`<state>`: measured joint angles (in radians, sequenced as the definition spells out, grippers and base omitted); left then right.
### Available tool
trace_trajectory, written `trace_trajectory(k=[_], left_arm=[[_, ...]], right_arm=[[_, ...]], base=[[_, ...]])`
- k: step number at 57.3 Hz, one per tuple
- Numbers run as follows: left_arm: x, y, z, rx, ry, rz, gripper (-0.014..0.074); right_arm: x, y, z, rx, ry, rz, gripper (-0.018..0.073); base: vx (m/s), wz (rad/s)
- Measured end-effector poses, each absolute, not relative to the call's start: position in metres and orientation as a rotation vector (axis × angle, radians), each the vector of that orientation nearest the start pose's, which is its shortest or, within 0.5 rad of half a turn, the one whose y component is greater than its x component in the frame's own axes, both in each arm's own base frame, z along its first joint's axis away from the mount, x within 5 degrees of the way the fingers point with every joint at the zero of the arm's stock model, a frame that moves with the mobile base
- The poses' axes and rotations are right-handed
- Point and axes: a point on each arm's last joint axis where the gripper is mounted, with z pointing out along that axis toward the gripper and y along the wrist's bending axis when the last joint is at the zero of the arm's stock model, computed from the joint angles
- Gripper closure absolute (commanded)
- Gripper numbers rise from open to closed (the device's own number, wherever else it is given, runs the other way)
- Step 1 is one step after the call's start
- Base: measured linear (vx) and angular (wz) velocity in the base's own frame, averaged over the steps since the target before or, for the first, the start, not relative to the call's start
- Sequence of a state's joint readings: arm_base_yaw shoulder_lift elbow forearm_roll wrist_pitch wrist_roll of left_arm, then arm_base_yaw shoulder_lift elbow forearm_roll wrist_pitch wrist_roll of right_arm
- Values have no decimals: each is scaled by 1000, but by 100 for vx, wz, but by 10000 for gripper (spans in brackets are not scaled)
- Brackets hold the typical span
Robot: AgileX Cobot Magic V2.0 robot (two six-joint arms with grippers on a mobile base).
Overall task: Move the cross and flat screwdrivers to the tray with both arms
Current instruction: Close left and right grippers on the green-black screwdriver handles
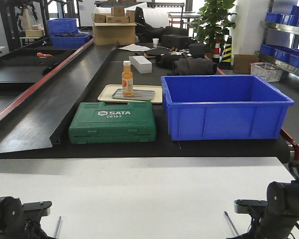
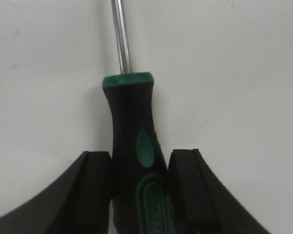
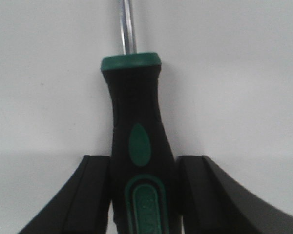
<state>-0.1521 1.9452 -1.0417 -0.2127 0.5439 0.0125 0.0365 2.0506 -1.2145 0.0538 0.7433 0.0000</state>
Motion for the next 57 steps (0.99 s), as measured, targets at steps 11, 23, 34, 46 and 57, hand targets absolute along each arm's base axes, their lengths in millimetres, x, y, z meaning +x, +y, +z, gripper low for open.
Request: trace_trajectory(k=[11,23,34,46,57], left_arm=[[343,-62,107,15,2946,-203,241],[344,-63,106,52,2952,-191,241],[343,-66,106,108,2954,-164,243],[342,-67,105,178,2961,-128,332],[341,-66,105,245,2978,-84,545]], right_arm=[[370,17,110,6,3062,63,568],[370,17,110,8,3062,65,568],[370,17,110,8,3062,65,568],[370,17,110,10,3062,68,568],[370,17,110,10,3062,68,568]], base=[[0,0],[0,0],[0,0],[0,0],[0,0]])
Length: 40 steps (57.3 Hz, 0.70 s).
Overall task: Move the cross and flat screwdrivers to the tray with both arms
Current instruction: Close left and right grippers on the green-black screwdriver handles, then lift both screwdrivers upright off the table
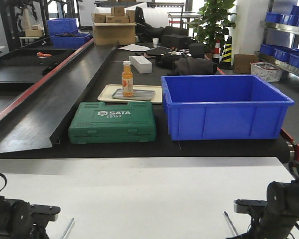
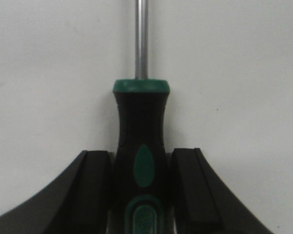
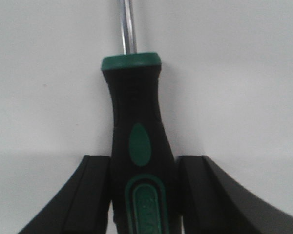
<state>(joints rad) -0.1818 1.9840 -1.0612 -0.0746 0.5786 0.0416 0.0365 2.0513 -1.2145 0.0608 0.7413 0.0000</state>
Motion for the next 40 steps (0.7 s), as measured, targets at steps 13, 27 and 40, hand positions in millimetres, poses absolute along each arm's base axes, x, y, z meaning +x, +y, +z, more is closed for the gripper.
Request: trace_trajectory(k=[13,27,40], left_arm=[[339,-65,105,311,3003,-36,601],[338,-65,108,339,2995,-15,598],[325,-63,122,380,3008,10,598]], right_arm=[[370,17,110,10,3062,68,568],[370,17,110,10,3061,68,568],[367,19,117,29,3045,89,568]], base=[[0,0],[0,0],[0,0]])
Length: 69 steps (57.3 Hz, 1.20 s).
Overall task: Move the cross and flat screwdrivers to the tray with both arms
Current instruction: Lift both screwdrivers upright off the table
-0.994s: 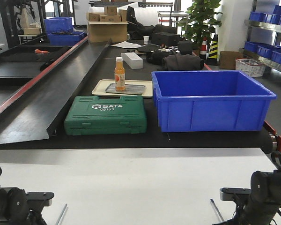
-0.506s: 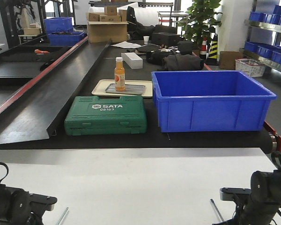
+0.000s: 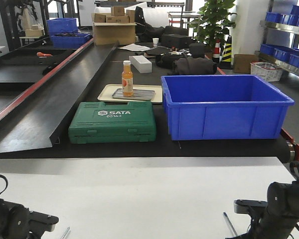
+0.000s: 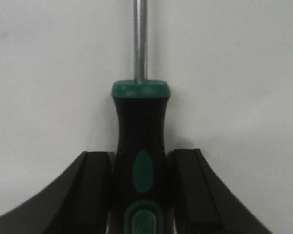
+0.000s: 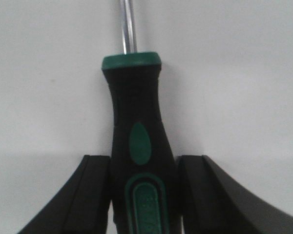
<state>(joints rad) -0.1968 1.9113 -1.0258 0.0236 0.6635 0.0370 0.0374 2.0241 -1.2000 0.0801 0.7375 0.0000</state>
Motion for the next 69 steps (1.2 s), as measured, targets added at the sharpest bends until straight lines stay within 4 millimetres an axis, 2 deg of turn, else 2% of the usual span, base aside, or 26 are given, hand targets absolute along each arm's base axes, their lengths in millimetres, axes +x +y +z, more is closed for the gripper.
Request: trace_trajectory(k=[9,19,34,46,55,69], left_arm=[[319,-62,152,379,2939,10,598],[312,-61,196,363,2804,-3,598],[290,-56,252,344,2662,-14,598],[263,-51,296,324,2535,-24,597],[237,-46,333,302,2378,-39,597],[196,-38,375,271,2179,-57,597]], right_arm=[[365,19,147,32,2971,100,568],[358,20,195,38,2850,124,568],[328,20,267,26,2708,143,568],[290,19,324,10,2570,150,568],[250,18,371,-40,2403,144,568],[185,17,424,-79,2144,153,568]], base=[[0,0],[0,0],[0,0],[0,0],[0,0],[0,0]])
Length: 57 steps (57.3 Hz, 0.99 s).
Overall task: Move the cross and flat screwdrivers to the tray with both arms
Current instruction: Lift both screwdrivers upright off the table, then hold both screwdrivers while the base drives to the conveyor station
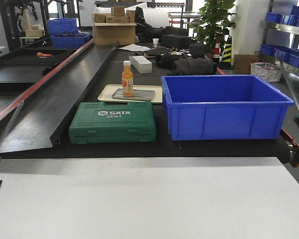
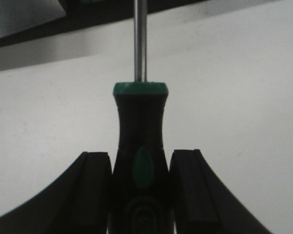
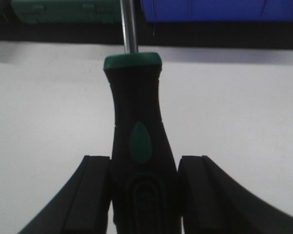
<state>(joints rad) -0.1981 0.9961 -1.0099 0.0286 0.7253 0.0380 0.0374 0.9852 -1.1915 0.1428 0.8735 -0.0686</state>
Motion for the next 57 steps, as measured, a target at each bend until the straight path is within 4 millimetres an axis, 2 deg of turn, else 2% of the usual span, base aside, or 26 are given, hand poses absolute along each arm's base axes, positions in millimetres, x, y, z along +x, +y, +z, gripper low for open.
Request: trace_trajectory(k=[10,21,36,57], left_arm=[[174,-33,398,225,2032,-85,597],[157,-30,417,152,1882,-138,597],[147,-28,432,131,1793,-158,597],[147,-28,435,130,1785,-158,597]], right_arm=[[148,15,447,-92,1995,141,568],[124,14,458,-100,1900,131,568],[121,14,460,-100,1890,131,568],[121,14,459,-103,1893,129,568]], base=[[0,0],[0,0],[0,0],[0,0]])
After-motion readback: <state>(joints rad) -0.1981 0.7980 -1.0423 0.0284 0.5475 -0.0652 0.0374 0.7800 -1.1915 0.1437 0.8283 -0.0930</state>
